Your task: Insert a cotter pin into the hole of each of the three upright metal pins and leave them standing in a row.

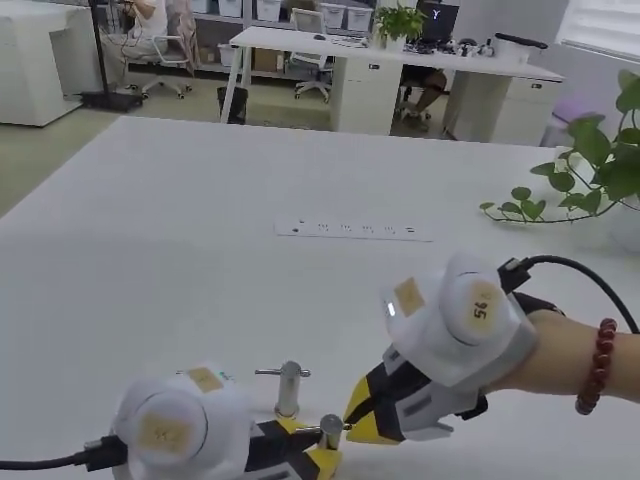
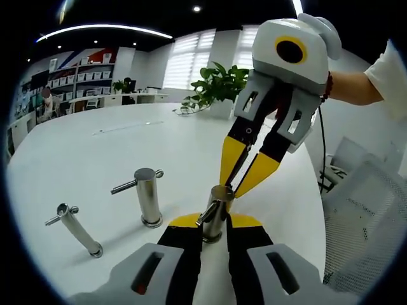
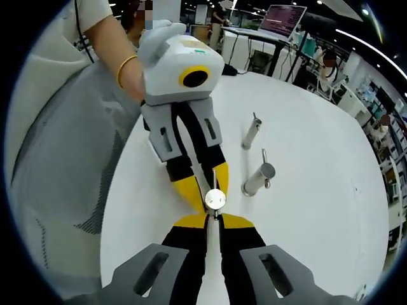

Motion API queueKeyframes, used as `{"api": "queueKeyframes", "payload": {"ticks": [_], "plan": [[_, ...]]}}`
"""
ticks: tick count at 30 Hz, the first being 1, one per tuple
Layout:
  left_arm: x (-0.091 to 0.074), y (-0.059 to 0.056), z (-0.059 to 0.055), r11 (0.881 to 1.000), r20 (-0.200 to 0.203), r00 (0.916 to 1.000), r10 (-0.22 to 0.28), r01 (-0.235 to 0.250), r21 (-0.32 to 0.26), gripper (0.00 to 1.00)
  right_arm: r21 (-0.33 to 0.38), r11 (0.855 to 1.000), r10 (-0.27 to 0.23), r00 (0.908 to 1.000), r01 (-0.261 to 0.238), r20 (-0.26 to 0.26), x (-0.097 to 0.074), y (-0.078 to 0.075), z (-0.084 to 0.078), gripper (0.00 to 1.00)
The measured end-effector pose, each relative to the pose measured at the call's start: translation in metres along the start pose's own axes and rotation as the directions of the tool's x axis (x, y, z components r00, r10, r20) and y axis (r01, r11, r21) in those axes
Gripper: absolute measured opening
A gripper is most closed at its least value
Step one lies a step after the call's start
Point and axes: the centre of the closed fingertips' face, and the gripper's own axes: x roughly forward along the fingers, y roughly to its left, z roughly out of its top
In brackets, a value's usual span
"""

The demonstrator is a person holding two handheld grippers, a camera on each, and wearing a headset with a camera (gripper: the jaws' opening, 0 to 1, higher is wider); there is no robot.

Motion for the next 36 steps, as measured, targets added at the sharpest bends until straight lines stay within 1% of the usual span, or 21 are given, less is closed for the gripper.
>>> {"api": "queueKeyframes", "payload": {"ticks": [4, 7, 8, 11, 14, 18, 21, 30, 33, 36], "plan": [[-0.001, 0.001, 0.000, 1.000, -0.008, 1.0000, 0.005, -0.005, 0.002, 0.15, 0.012, 1.000, -0.006, 1.0000, 0.006, -0.003, 0.000, 0.000, -0.002, 0.18], [-0.003, 0.002, -0.001, 1.000, -0.014, 0.9998, 0.011, -0.011, 0.002, 0.18, 0.040, 0.999, -0.008, 0.9997, 0.006, 0.025, 0.000, 0.000, 0.001, 0.19], [-0.005, 0.003, -0.002, 1.000, -0.023, 0.9997, 0.011, -0.011, 0.002, 0.19, 0.046, 0.999, -0.007, 0.9995, 0.006, 0.030, 0.000, 0.000, 0.002, 0.20], [-0.010, 0.003, -0.004, 1.000, -0.032, 0.9994, 0.013, -0.012, 0.018, 0.23, 0.086, 0.996, -0.013, 0.9972, 0.007, 0.074, 0.000, -0.002, 0.007, 0.23], [-0.014, 0.003, -0.005, 1.000, -0.030, 0.9995, 0.011, -0.010, 0.023, 0.25, 0.114, 0.993, -0.013, 0.9945, 0.001, 0.104, 0.002, -0.003, 0.011, 0.24], [-0.017, 0.005, -0.006, 1.000, -0.036, 0.9993, 0.014, -0.013, 0.024, 0.28, 0.128, 0.992, -0.008, 0.9924, -0.008, 0.122, 0.006, -0.003, 0.014, 0.24], [-0.020, 0.006, -0.005, 1.000, -0.022, 0.9997, 0.015, -0.014, 0.017, 0.29, 0.134, 0.991, -0.005, 0.9909, -0.014, 0.135, 0.009, -0.003, 0.016, 0.23], [-0.025, 0.003, 0.000, 1.000, 0.000, 1.0000, 0.004, -0.004, 0.028, 0.30, 0.141, 0.990, 0.000, 0.9895, -0.021, 0.144, 0.017, -0.004, 0.016, 0.20], [-0.028, 0.002, 0.000, 0.999, 0.003, 1.0000, 0.003, -0.003, 0.036, 0.31, 0.139, 0.990, 0.006, 0.9891, -0.027, 0.147, 0.019, -0.003, 0.016, 0.16], [-0.031, 0.001, 0.000, 0.999, 0.008, 1.0000, -0.001, 0.001, 0.038, 0.31, 0.143, 0.989, 0.003, 0.9890, -0.024, 0.148, 0.020, -0.004, 0.017, 0.16]]}}
